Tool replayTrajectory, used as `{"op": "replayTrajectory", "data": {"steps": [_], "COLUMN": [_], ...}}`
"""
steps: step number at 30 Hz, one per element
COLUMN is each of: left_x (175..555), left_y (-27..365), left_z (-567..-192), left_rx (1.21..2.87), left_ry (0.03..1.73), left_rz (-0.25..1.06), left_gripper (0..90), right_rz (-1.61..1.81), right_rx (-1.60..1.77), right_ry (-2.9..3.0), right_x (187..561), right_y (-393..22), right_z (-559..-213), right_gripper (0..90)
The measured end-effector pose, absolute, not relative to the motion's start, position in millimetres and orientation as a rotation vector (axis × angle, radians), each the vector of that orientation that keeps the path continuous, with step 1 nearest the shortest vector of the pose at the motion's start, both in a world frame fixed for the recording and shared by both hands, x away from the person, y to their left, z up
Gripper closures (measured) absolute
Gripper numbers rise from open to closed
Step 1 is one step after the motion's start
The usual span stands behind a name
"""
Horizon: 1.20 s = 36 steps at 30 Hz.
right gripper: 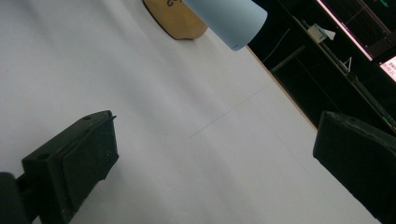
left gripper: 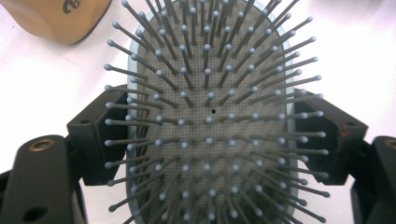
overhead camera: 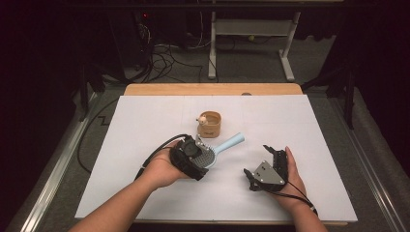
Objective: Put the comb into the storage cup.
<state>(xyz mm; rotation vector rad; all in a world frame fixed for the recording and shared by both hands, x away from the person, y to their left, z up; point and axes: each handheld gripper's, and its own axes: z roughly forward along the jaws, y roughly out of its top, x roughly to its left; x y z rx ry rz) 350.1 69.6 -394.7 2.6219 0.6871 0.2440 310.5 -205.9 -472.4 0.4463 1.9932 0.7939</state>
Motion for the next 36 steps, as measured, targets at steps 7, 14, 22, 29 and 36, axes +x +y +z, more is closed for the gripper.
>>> {"op": "replayTrajectory", "data": {"steps": [7,14,22,29,36], "left_x": [348.2,346.3,344.9,343.0,342.3], "left_y": [65.3,60.5,54.6,50.3,46.5], "left_z": [-391.7,-392.7,-393.4,-396.0,-397.2], "left_rx": [2.629,2.643,2.652,2.67,2.67], "left_ry": [0.67,0.646,0.629,0.623,0.615], "left_rz": [0.24,0.229,0.223,0.228,0.223], "left_gripper": [20.3,20.3,20.3,20.3,20.3], "right_rz": [0.743,0.694,0.664,0.636,0.616], "right_rx": [0.386,0.326,0.289,0.258,0.204], "right_ry": [2.002,1.996,1.986,1.971,1.943], "right_x": [307.5,304.7,303.1,301.4,299.2], "right_y": [-201.0,-196.5,-192.5,-189.4,-184.7], "right_z": [-474.0,-473.9,-475.3,-475.4,-475.4], "right_gripper": [0.5,0.6,1.5,3.7,5.9]}}
